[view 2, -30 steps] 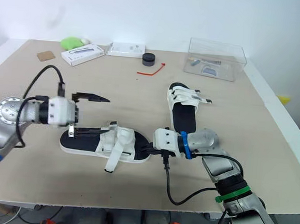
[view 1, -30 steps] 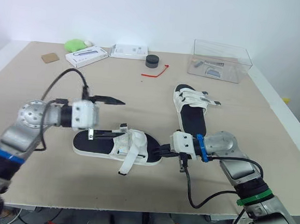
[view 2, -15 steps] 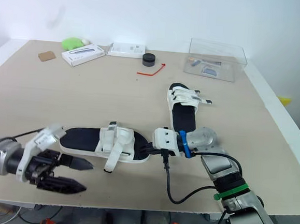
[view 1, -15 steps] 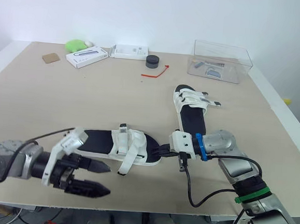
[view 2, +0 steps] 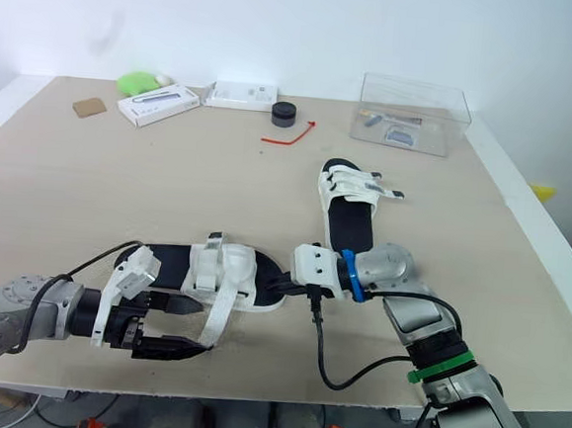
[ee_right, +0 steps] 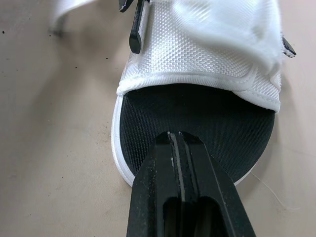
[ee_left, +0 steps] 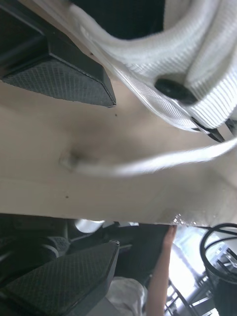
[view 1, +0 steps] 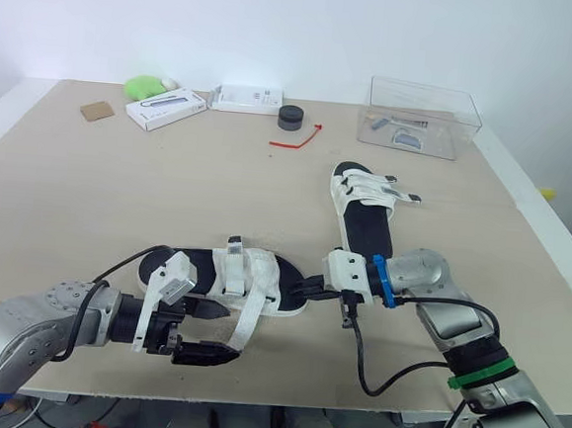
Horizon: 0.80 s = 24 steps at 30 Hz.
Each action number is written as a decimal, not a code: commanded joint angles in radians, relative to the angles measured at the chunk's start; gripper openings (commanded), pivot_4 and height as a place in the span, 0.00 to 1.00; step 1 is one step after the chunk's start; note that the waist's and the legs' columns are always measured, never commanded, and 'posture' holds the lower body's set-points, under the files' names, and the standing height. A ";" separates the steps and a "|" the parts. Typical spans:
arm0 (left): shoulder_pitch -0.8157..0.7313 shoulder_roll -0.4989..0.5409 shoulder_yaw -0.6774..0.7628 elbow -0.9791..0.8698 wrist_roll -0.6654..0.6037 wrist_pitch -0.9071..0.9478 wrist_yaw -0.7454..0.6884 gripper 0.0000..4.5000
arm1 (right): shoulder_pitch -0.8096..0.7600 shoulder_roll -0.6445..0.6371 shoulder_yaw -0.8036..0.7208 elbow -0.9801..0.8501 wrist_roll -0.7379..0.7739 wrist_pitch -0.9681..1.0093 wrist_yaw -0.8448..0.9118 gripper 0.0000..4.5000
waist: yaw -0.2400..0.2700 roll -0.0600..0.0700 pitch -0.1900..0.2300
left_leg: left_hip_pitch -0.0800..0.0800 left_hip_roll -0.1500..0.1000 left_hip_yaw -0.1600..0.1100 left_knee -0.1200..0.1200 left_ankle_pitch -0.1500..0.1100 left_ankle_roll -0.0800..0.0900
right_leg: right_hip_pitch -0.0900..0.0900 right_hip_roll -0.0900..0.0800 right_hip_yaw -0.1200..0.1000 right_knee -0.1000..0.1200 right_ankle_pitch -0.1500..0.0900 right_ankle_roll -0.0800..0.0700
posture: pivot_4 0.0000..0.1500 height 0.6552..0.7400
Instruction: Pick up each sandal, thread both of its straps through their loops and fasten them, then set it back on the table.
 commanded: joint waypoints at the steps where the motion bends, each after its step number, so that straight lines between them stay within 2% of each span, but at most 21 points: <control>1: 0.002 -0.021 -0.005 -0.015 0.038 -0.027 -0.026 0.99 | 0.013 -0.014 0.002 0.007 -0.023 0.014 -0.001 0.00 | 0.000 0.000 0.000 | 0.000 0.000 0.000 0.000 0.000 0.000 | 0.000 0.000 0.000 0.000 0.000 0.000 | 1.00 1.00; 11: -0.016 -0.102 -0.054 -0.036 0.037 0.024 -0.020 0.99 | 0.015 -0.011 0.007 0.000 -0.025 0.016 -0.004 0.00 | 0.000 0.000 0.000 | 0.000 0.000 0.000 0.000 0.000 0.000 | 0.000 0.000 0.001 0.000 0.000 0.000 | 1.00 1.00; 12: -0.017 -0.107 -0.054 -0.032 0.031 0.035 -0.014 0.90 | 0.016 -0.012 0.007 -0.001 -0.025 0.016 -0.004 0.00 | 0.000 0.000 0.000 | 0.000 0.000 0.000 0.000 0.000 0.000 | 0.000 0.000 0.001 0.000 0.000 0.000 | 1.00 1.00; 14: -0.017 -0.114 -0.051 -0.029 0.020 0.053 -0.009 0.82 | 0.017 -0.013 0.006 -0.002 -0.025 0.015 -0.004 0.00 | 0.000 0.000 0.000 | 0.000 0.000 0.000 0.000 0.000 0.000 | 0.000 0.000 0.001 0.000 0.000 0.000 | 1.00 1.00; 23: -0.031 -0.104 -0.046 -0.014 -0.023 0.154 -0.021 0.01 | 0.020 -0.014 0.005 -0.008 -0.026 0.017 -0.006 0.00 | 0.000 0.000 0.000 | 0.000 0.000 0.000 0.000 0.000 0.000 | 0.000 0.000 0.001 0.000 0.000 0.000 | 1.00 1.00; 24: -0.033 -0.101 -0.045 -0.017 -0.035 0.170 -0.025 0.01 | 0.021 -0.015 0.005 -0.008 -0.026 0.017 -0.006 0.00 | 0.000 0.000 0.000 | 0.000 0.000 0.000 0.000 0.000 0.000 | 0.000 0.000 0.001 0.000 0.000 0.000 | 1.00 1.00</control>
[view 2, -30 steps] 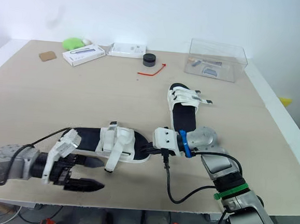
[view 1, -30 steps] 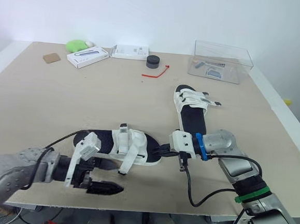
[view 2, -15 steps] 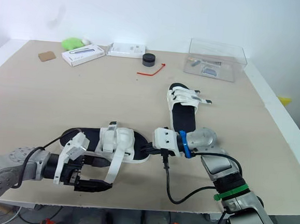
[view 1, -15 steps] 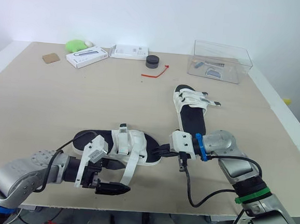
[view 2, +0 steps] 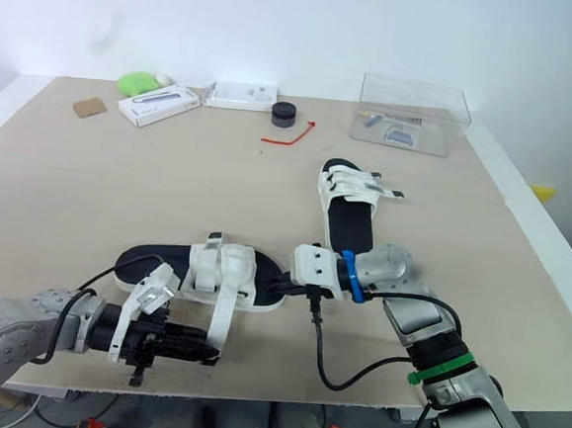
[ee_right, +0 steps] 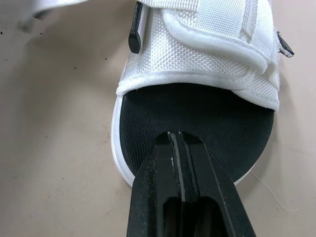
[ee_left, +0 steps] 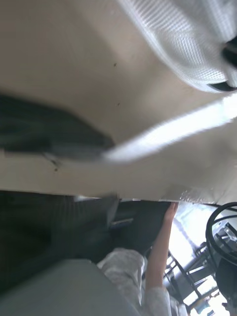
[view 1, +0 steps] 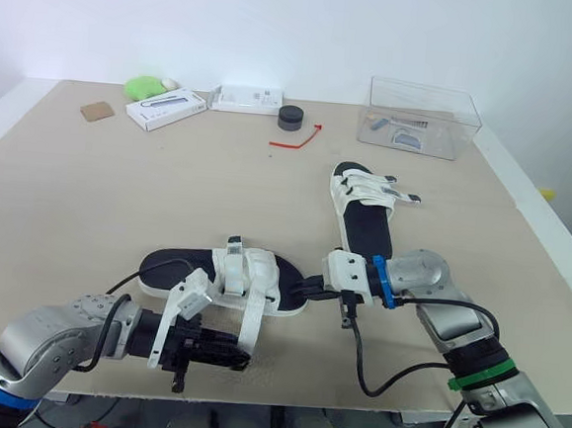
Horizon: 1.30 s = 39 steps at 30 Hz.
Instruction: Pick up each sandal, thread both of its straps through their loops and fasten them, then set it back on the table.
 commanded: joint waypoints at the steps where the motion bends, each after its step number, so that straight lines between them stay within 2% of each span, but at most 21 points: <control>1: -0.015 0.013 0.024 -0.020 -0.061 0.060 -0.019 0.01 | 0.016 -0.016 0.004 0.000 -0.025 0.010 -0.002 0.00 | 0.000 0.000 0.000 | 0.000 0.000 0.000 0.000 0.000 0.000 | 0.000 0.000 0.000 0.000 0.000 0.000 | 1.00 1.00; 4: -0.034 0.018 0.073 -0.014 -0.161 0.125 -0.028 0.01 | 0.019 -0.020 0.001 -0.003 -0.024 0.010 -0.002 0.00 | 0.000 0.000 0.000 | 0.000 0.000 0.000 0.000 0.000 0.000 | 0.000 0.000 0.000 0.000 0.000 0.000 | 1.00 1.00; 7: -0.128 0.023 0.154 0.054 -0.315 0.218 -0.012 0.01 | 0.021 -0.023 -0.001 -0.005 -0.025 0.011 -0.003 0.00 | 0.001 -0.001 0.000 | -0.001 0.000 -0.001 0.000 0.000 0.000 | 0.000 0.000 0.000 0.000 0.000 0.000 | 1.00 1.00; 12: -0.328 -0.021 0.211 0.222 -0.411 0.289 0.049 0.01 | 0.023 -0.030 -0.003 -0.015 -0.024 0.015 -0.004 0.00 | 0.000 -0.001 0.000 | 0.000 0.000 -0.002 0.000 0.000 0.000 | 0.001 0.000 -0.003 0.000 0.000 0.000 | 1.00 1.00; 13: -0.372 -0.032 0.214 0.261 -0.403 0.290 0.055 0.01 | 0.023 -0.033 -0.005 -0.015 -0.024 0.015 -0.004 0.00 | 0.000 -0.001 0.000 | 0.000 -0.001 -0.001 0.000 0.000 0.000 | 0.001 0.000 -0.003 0.000 0.000 0.001 | 1.00 1.00; 16: -0.480 -0.065 0.149 0.386 -0.263 0.240 0.034 0.01 | 0.014 -0.034 -0.006 -0.005 -0.027 0.012 -0.005 0.00 | 0.000 -0.001 0.000 | -0.001 -0.001 -0.001 0.000 0.000 0.000 | 0.001 0.000 -0.003 -0.001 0.003 0.005 | 1.00 1.00; 20: -0.540 -0.088 0.038 0.467 -0.118 0.194 -0.049 0.01 | 0.009 -0.030 -0.005 -0.004 -0.029 0.015 -0.011 0.00 | 0.000 -0.001 0.000 | -0.001 -0.004 -0.001 0.000 0.000 0.000 | 0.000 -0.001 -0.002 -0.001 0.002 0.005 | 1.00 1.00; 28: -0.561 -0.102 -0.047 0.475 -0.033 0.217 -0.180 0.01 | 0.019 -0.033 -0.011 -0.018 -0.029 0.026 -0.027 0.00 | 0.000 -0.001 0.000 | -0.002 -0.004 -0.001 0.000 0.000 0.000 | 0.000 -0.002 -0.001 -0.001 0.003 0.006 | 1.00 1.00; 39: -0.604 -0.115 -0.077 0.523 0.068 0.213 -0.248 0.01 | 0.026 -0.025 -0.007 -0.026 -0.030 0.033 -0.050 0.00 | 0.000 -0.001 0.000 | -0.002 -0.004 -0.001 0.000 0.000 0.000 | 0.000 -0.002 -0.001 -0.001 0.003 0.006 | 1.00 1.00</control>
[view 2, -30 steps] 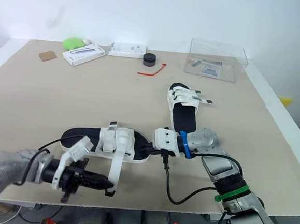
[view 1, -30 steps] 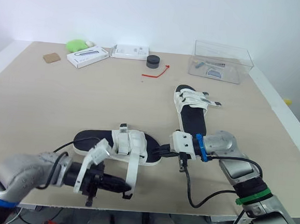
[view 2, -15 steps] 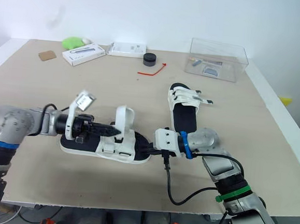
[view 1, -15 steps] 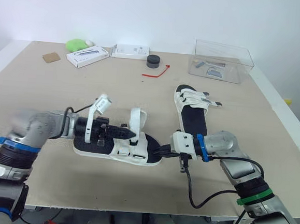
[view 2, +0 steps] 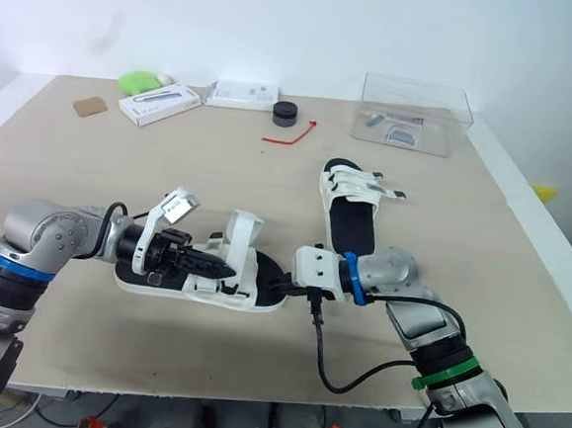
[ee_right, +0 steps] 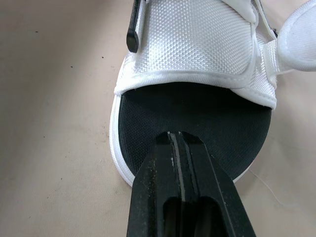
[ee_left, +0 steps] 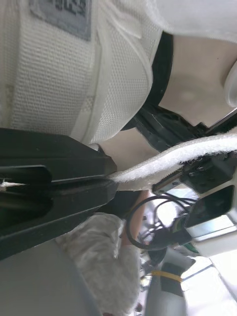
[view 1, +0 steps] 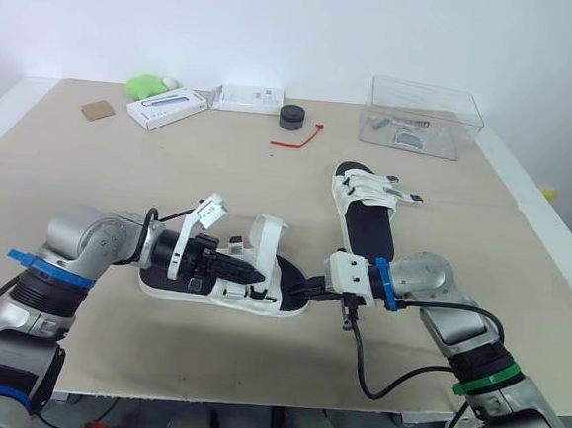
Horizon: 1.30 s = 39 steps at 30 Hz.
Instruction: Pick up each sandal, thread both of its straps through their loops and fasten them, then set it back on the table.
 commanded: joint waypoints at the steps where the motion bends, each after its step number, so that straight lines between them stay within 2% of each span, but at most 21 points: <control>1: -0.028 -0.014 0.014 0.017 0.031 -0.018 -0.013 0.01 | 0.003 -0.006 -0.002 0.016 -0.027 0.015 -0.014 0.00 | 0.000 0.000 0.000 | 0.000 0.000 0.000 0.000 0.000 0.000 | 0.000 0.000 0.000 0.000 0.000 0.000 | 1.00 1.00; 11: -0.067 -0.074 0.046 0.060 0.059 -0.013 -0.004 0.01 | 0.011 -0.009 -0.002 0.014 -0.028 0.012 -0.015 0.00 | -0.001 0.000 0.000 | 0.000 0.000 0.000 0.000 0.001 0.001 | 0.000 0.000 0.000 0.000 0.001 0.001 | 1.00 1.00; 22: -0.026 -0.005 -0.021 -0.018 0.073 0.010 -0.114 0.01 | 0.014 -0.019 -0.003 0.010 -0.026 0.015 -0.009 0.00 | -0.002 0.000 0.000 | 0.000 0.000 0.000 0.000 0.001 0.001 | 0.000 0.000 0.001 0.000 0.001 0.001 | 1.00 1.00; 29: -0.039 -0.026 -0.028 0.025 0.127 -0.041 -0.101 0.01 | 0.011 -0.018 -0.003 0.014 -0.028 0.013 -0.010 0.00 | -0.001 0.000 0.000 | 0.000 -0.001 0.000 0.000 0.000 0.001 | 0.000 0.000 0.001 0.000 0.001 0.001 | 1.00 1.00; 35: -0.098 -0.088 0.064 0.109 0.103 -0.028 -0.067 0.01 | 0.021 -0.022 -0.003 0.005 -0.027 0.015 -0.014 0.00 | -0.001 0.000 0.000 | 0.000 -0.001 0.000 0.000 0.001 0.001 | 0.000 -0.001 0.000 0.000 0.001 0.002 | 1.00 1.00; 39: -0.085 -0.075 0.031 0.099 0.138 -0.048 -0.086 0.01 | 0.026 -0.022 -0.003 0.003 -0.028 0.014 -0.019 0.00 | -0.001 0.000 0.000 | 0.000 -0.001 0.000 0.000 0.000 0.001 | 0.000 0.000 0.001 0.000 0.000 0.001 | 1.00 1.00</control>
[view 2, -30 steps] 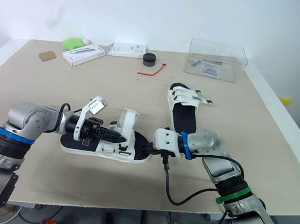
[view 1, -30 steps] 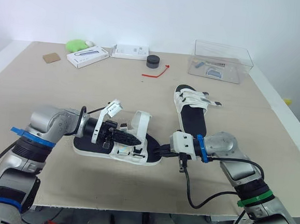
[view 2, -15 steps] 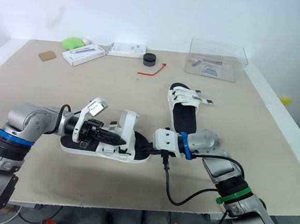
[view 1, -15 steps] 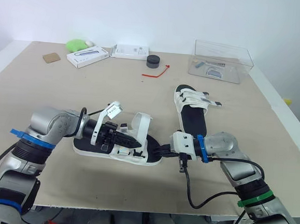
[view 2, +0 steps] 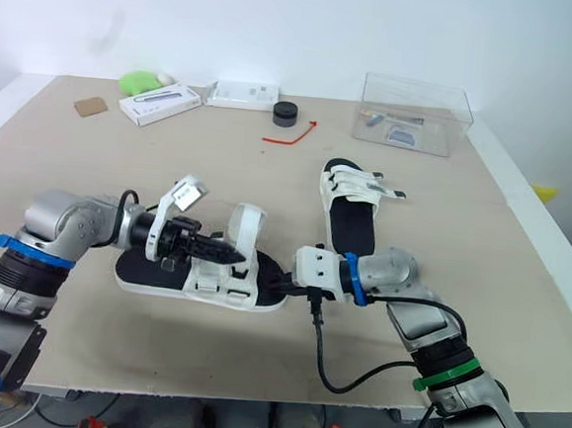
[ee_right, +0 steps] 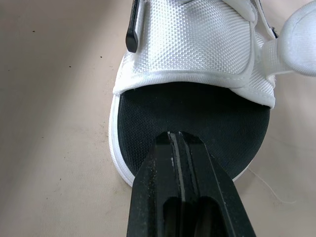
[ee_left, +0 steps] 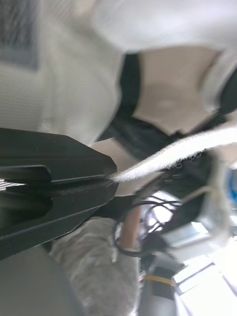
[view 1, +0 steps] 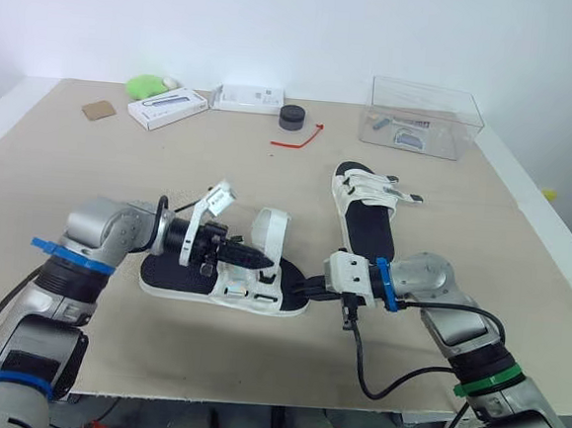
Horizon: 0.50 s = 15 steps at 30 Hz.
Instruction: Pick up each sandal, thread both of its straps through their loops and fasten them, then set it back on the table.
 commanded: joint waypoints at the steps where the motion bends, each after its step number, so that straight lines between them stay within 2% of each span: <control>1: 0.008 0.015 -0.012 -0.024 0.019 -0.011 -0.017 0.01 | 0.021 -0.017 -0.003 0.011 -0.028 0.013 -0.010 0.00 | 0.000 0.000 0.000 | 0.000 0.000 0.000 0.000 0.000 0.000 | 0.000 0.000 0.000 0.000 0.000 0.000 | 1.00 1.00; 15: 0.041 0.024 -0.066 -0.103 0.009 0.043 -0.068 0.01 | 0.028 -0.025 -0.005 -0.005 -0.028 0.018 -0.012 0.00 | 0.000 0.000 0.000 | 0.000 0.000 0.000 0.000 0.000 0.000 | 0.000 -0.001 0.000 0.000 0.000 0.001 | 1.00 1.00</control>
